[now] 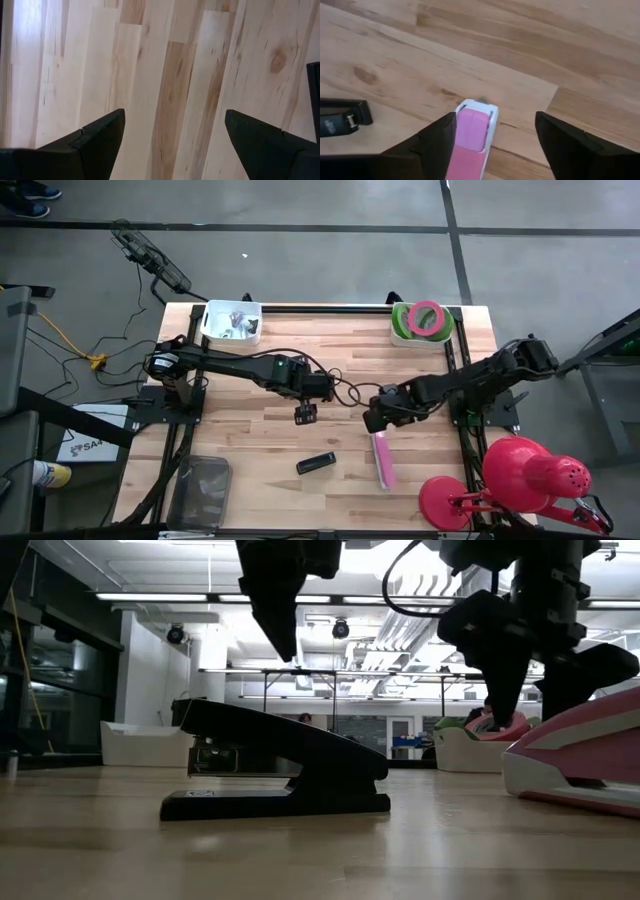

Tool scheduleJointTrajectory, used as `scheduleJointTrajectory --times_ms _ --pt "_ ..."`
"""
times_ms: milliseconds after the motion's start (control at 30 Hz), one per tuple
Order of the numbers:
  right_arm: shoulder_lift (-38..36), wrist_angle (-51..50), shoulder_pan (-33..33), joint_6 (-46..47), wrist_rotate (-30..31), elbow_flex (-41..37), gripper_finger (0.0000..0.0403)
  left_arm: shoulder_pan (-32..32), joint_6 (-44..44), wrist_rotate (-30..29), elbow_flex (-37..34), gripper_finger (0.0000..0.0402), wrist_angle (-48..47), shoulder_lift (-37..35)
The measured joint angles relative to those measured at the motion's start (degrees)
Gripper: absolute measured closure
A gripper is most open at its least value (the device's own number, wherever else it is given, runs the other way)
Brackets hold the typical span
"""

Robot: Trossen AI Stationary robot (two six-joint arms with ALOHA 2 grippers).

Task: Pick and place Stapler, Stapler remover, tape
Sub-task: Put the pink stapler into the black bin

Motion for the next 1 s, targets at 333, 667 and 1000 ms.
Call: scheduleJointTrajectory --times_ms 333,667,1000 --pt "0.19 1.78 1.95 3.22 0.13 0.00 0.0089 0.00 -0.01 -0.07 0.00 0.0064 0.53 -0.02" --pt "8.11 9.50 6.18 7.05 -1.61 0.00 0.0088 0.00 -0.01 -0.20 0.00 0.0064 0.51 -0.07" --pt "12.39 10.20 7.62 8.26 -3.52 0.26 0.0088 0.00 -0.01 -0.20 0.00 0.0064 0.33 -0.07"
